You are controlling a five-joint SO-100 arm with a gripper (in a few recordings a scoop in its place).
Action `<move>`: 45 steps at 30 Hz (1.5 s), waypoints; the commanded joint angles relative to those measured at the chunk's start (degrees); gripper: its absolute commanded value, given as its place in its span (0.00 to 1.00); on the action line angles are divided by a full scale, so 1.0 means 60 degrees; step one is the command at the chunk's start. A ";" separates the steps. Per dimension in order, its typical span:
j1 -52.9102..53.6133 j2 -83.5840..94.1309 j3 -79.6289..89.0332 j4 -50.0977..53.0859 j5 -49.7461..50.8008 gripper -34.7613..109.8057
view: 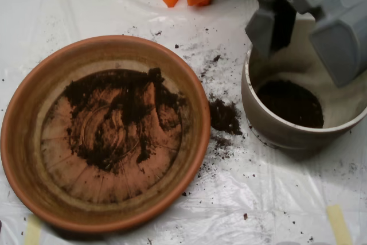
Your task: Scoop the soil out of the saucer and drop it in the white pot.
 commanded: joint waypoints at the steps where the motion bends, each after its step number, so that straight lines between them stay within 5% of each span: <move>1: 0.0322 0.1714 0.0190 0.0044 0.0117 0.50; 32: 0.4600 0.9858 0.9287 -0.3032 0.1216 0.40; 45: 0.3062 1.1602 1.2583 -0.4409 0.1904 0.25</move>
